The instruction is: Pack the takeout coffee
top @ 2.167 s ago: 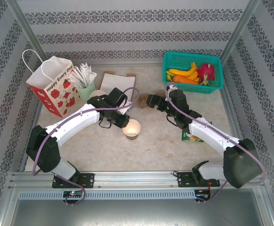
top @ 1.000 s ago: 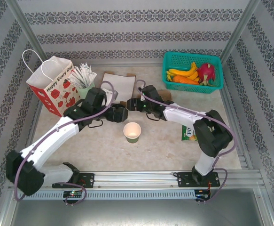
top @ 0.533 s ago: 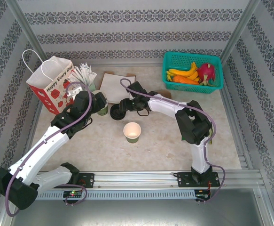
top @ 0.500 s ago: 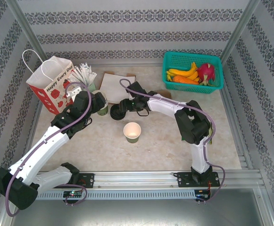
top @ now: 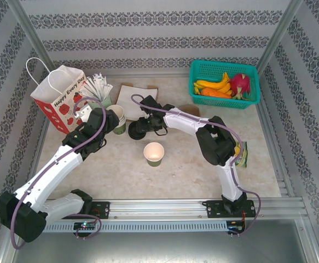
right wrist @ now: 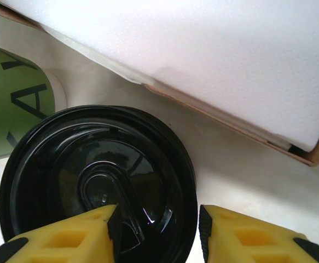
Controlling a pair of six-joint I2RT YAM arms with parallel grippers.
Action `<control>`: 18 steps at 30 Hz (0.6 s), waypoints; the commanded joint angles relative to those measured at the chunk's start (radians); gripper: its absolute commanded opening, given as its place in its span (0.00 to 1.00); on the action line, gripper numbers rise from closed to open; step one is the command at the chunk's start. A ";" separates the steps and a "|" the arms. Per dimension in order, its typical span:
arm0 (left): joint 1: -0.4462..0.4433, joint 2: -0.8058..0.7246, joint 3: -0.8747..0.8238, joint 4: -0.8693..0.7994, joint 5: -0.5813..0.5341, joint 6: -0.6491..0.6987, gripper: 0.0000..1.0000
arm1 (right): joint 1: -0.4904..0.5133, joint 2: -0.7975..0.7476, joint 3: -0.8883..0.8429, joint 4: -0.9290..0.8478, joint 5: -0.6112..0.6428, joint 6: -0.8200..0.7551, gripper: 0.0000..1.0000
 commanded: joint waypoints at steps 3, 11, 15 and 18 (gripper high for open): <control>0.020 0.020 -0.003 -0.028 0.011 -0.013 0.99 | 0.012 0.030 0.040 -0.054 0.040 -0.019 0.43; 0.033 0.053 0.004 -0.033 0.044 -0.005 0.99 | 0.015 0.033 0.049 -0.057 0.052 -0.033 0.36; 0.036 0.071 0.010 -0.031 0.064 0.004 0.99 | 0.015 0.019 0.046 -0.055 0.065 -0.044 0.28; 0.038 0.083 0.013 -0.024 0.085 0.016 0.99 | 0.016 0.000 0.035 -0.046 0.084 -0.053 0.22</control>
